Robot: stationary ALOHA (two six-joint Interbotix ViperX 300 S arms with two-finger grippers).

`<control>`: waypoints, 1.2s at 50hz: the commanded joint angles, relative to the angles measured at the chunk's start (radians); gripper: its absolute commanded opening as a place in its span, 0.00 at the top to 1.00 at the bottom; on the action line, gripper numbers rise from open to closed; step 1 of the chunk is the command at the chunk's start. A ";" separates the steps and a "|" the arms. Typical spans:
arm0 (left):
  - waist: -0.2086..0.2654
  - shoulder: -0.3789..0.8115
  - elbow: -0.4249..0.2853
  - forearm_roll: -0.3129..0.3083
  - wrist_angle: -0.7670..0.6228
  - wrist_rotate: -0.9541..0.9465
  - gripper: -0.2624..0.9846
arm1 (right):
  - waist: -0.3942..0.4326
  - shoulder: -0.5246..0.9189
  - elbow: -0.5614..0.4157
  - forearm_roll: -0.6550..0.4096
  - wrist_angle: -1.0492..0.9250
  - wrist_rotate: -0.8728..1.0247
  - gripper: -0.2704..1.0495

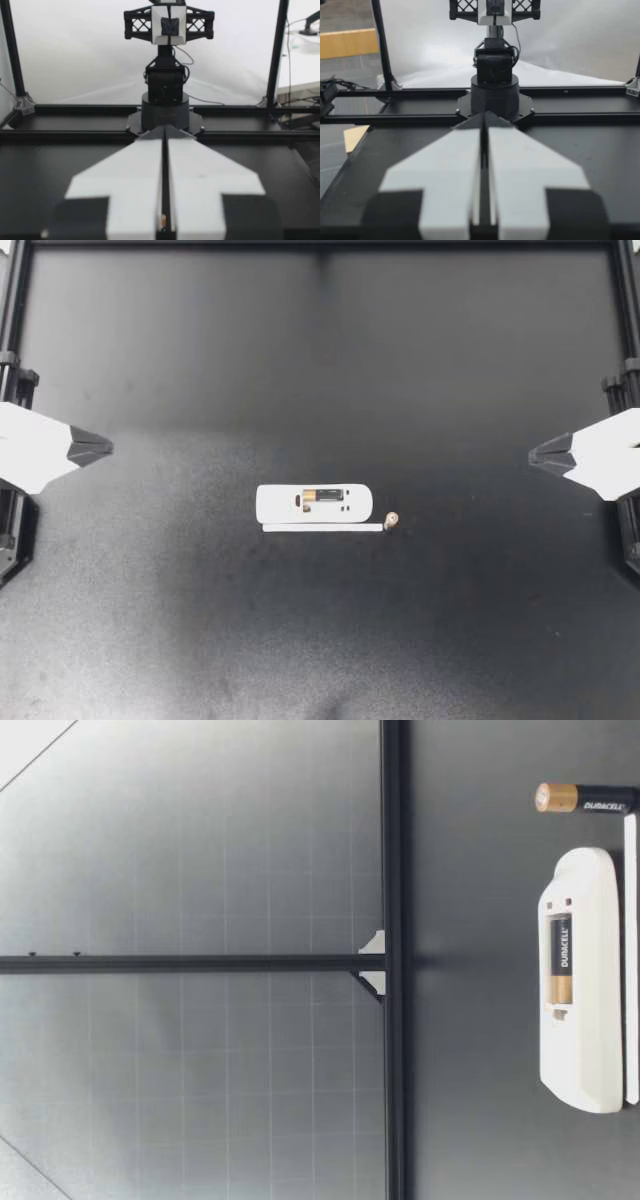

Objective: Place the battery into the slot of the remote controller.

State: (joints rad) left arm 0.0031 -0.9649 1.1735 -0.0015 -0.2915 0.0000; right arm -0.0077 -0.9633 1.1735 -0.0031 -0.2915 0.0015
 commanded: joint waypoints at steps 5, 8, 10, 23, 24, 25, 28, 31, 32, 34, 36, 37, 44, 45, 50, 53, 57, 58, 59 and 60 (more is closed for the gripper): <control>0.012 0.009 -0.009 -0.002 -0.008 0.011 0.92 | 0.006 0.025 0.012 0.002 0.000 0.005 0.92; 0.011 0.011 -0.009 0.000 -0.008 0.012 0.92 | 0.006 0.037 0.012 0.000 0.009 0.005 0.92; 0.011 0.011 -0.011 0.000 -0.008 0.014 0.92 | 0.006 0.051 0.005 0.002 0.018 0.006 0.92; 0.011 0.046 -0.006 0.000 -0.005 0.021 0.92 | -0.005 0.249 -0.155 0.000 0.272 0.006 0.92; 0.011 0.051 -0.006 0.000 -0.005 0.021 0.92 | -0.006 0.268 -0.169 0.000 0.293 0.006 0.92; 0.012 0.055 -0.008 0.000 -0.005 0.020 0.92 | -0.006 0.288 -0.183 0.000 0.314 0.006 0.92; 0.011 0.071 -0.011 -0.002 -0.005 0.020 0.92 | -0.009 0.344 -0.224 0.000 0.377 0.006 0.92; 0.012 0.083 -0.014 0.000 -0.006 0.020 0.92 | -0.015 0.396 -0.264 0.000 0.434 0.006 0.92; 0.011 0.086 -0.014 0.000 -0.006 0.021 0.92 | -0.018 0.419 -0.284 0.000 0.463 0.006 0.92; 0.011 0.091 -0.015 0.000 -0.005 0.021 0.92 | -0.023 0.451 -0.305 0.000 0.497 0.006 0.92; 0.011 0.095 -0.015 0.000 -0.005 0.023 0.92 | -0.028 0.480 -0.327 0.000 0.531 0.006 0.92; 0.011 0.097 -0.015 0.000 -0.005 0.023 0.92 | -0.029 0.494 -0.334 0.000 0.545 0.006 0.92; 0.012 0.095 -0.021 -0.002 -0.006 0.023 0.92 | -0.040 0.580 -0.379 0.000 0.621 0.006 0.91; 0.011 0.097 -0.021 0.000 -0.006 0.023 0.92 | -0.044 0.592 -0.383 0.000 0.630 0.006 0.90; 0.011 0.097 -0.017 0.000 -0.008 0.021 0.92 | -0.052 0.655 -0.411 0.000 0.670 0.005 0.87; 0.011 0.097 -0.017 -0.002 -0.008 0.023 0.92 | -0.054 0.683 -0.426 -0.002 0.690 0.005 0.84; 0.012 0.097 -0.017 -0.002 -0.008 0.023 0.92 | -0.052 0.715 -0.446 -0.003 0.713 0.005 0.79; 0.011 0.097 -0.017 0.000 -0.008 0.023 0.92 | -0.054 0.723 -0.451 -0.003 0.719 0.003 0.77; 0.012 0.097 -0.017 -0.002 -0.008 0.025 0.92 | -0.052 0.730 -0.456 -0.003 0.724 0.003 0.75; 0.012 0.097 -0.018 0.000 -0.008 0.025 0.92 | -0.054 0.736 -0.460 -0.003 0.729 0.003 0.73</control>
State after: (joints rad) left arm 0.0123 -0.8744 1.1796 -0.0015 -0.2915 0.0230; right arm -0.0522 -0.2408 0.7517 -0.0031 0.4249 0.0061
